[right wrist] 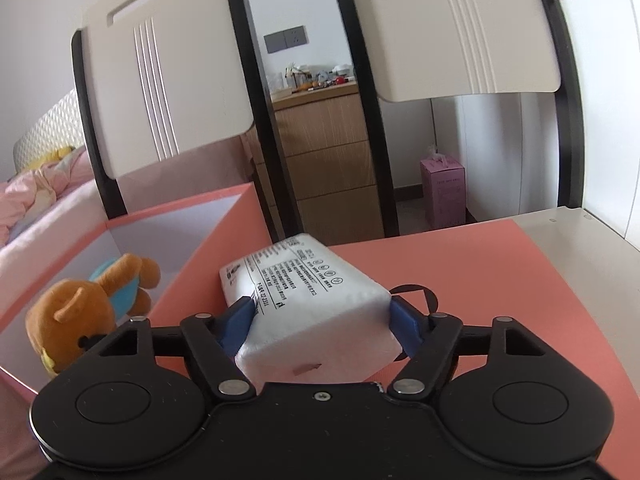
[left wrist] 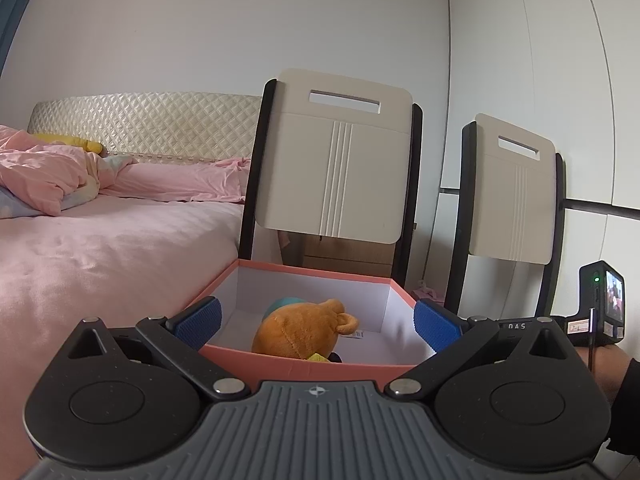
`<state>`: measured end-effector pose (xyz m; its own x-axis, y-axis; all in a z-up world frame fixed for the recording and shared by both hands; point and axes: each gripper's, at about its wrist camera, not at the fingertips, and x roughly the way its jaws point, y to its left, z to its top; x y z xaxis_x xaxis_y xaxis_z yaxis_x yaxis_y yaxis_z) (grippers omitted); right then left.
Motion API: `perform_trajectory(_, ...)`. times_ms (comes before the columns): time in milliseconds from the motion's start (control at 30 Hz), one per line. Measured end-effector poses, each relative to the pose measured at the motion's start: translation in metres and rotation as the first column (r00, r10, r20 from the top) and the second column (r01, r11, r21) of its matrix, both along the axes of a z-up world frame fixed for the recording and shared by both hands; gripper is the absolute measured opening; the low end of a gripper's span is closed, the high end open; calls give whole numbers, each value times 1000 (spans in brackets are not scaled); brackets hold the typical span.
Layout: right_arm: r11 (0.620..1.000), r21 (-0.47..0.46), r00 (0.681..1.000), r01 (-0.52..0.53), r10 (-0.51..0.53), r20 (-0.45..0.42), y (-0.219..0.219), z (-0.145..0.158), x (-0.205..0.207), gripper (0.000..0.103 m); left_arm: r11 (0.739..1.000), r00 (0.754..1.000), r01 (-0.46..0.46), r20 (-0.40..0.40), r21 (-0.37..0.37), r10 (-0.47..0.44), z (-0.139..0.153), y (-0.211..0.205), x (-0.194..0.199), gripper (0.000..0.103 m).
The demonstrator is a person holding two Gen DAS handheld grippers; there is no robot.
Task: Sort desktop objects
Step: 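Close the right gripper around the white tissue pack, then lift the tissue pack with the right gripper and carry it over the pink box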
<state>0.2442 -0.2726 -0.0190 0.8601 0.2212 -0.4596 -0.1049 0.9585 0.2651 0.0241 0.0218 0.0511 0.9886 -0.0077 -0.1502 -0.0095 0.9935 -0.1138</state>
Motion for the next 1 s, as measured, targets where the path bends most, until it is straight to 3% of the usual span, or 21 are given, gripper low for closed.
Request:
perform_trajectory(433,1000,14,999,21,-21,36,-20,20,-28,66,1000,1000,10,6,9,-10,0,-3,-3,103)
perform_trajectory(767,999,23,998,-27,28,-47,-34,-4,-32,67,1000,1000,18,7,12,-18,0,-3,-4,103)
perform_trajectory(933,999,29,999,-40,41,-33,-35,-7,-34,75,1000,1000,21,7,14,-21,0,-5,-4,103)
perform_trajectory(1000,999,11,999,-47,47,-18,-32,-7,-33,90,1000,1000,20,6,16,-20,0,-6,-3,103)
